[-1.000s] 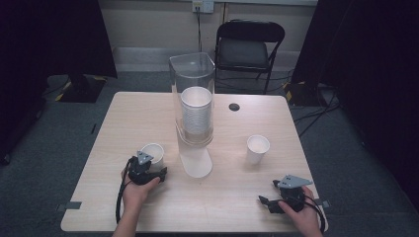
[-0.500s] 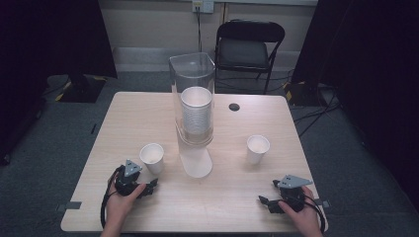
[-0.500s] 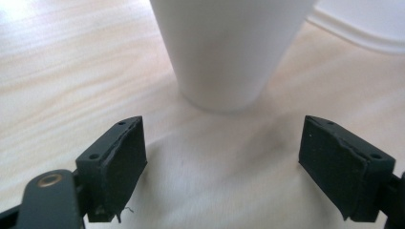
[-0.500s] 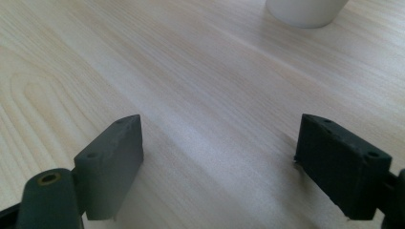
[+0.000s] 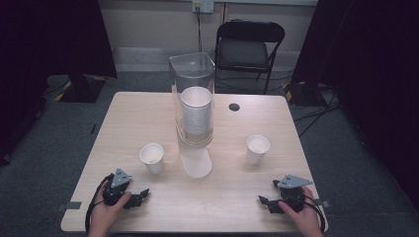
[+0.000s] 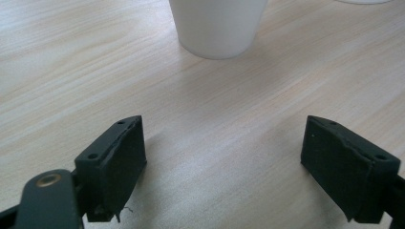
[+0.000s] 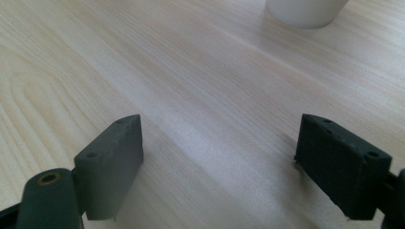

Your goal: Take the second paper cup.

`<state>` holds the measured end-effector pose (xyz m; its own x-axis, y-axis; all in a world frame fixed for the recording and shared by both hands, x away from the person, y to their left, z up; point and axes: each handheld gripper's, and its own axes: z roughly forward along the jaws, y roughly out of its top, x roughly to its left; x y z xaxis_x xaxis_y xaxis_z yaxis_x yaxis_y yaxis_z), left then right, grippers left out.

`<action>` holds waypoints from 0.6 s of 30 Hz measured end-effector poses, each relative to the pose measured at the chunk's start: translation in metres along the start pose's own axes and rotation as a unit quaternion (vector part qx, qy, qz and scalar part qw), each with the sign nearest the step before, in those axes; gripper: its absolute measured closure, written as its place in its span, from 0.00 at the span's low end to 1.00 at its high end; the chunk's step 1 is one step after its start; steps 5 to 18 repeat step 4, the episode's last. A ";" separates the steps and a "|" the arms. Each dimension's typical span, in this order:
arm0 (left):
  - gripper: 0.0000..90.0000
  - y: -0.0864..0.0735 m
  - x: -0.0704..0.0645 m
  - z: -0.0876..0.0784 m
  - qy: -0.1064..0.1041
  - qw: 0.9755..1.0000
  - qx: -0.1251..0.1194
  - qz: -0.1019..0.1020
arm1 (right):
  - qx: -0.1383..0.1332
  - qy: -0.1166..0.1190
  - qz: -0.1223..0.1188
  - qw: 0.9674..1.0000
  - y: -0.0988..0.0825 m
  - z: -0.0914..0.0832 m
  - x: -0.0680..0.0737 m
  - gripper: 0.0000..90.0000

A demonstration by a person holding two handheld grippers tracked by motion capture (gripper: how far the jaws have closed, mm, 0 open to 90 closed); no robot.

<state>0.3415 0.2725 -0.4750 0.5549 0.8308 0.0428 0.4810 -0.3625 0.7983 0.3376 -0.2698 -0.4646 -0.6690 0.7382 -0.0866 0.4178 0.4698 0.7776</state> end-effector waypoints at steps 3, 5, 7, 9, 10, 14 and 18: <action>0.16 0.000 0.000 0.000 0.000 1.000 0.001 0.003 | 0.000 0.000 0.000 1.000 0.000 0.000 0.000 0.17; 0.16 0.000 -0.001 0.000 -0.002 1.000 0.001 0.005 | 0.000 0.000 0.001 1.000 0.000 0.000 0.000 0.17; 0.16 0.000 -0.001 0.000 -0.002 1.000 0.001 0.005 | 0.000 0.000 0.001 1.000 0.000 0.000 0.000 0.17; 0.16 0.000 -0.001 0.000 -0.002 1.000 0.001 0.005 | 0.000 0.000 0.001 1.000 0.000 0.000 0.000 0.17; 0.16 0.000 -0.001 0.000 -0.002 1.000 0.001 0.005 | 0.000 0.000 0.001 1.000 0.000 0.000 0.000 0.17; 0.16 0.000 -0.001 0.000 -0.002 1.000 0.001 0.005 | 0.000 0.000 0.001 1.000 0.000 0.000 0.000 0.17; 0.16 0.000 -0.001 0.000 -0.002 1.000 0.001 0.005 | 0.000 0.000 0.001 1.000 0.000 0.000 0.000 0.17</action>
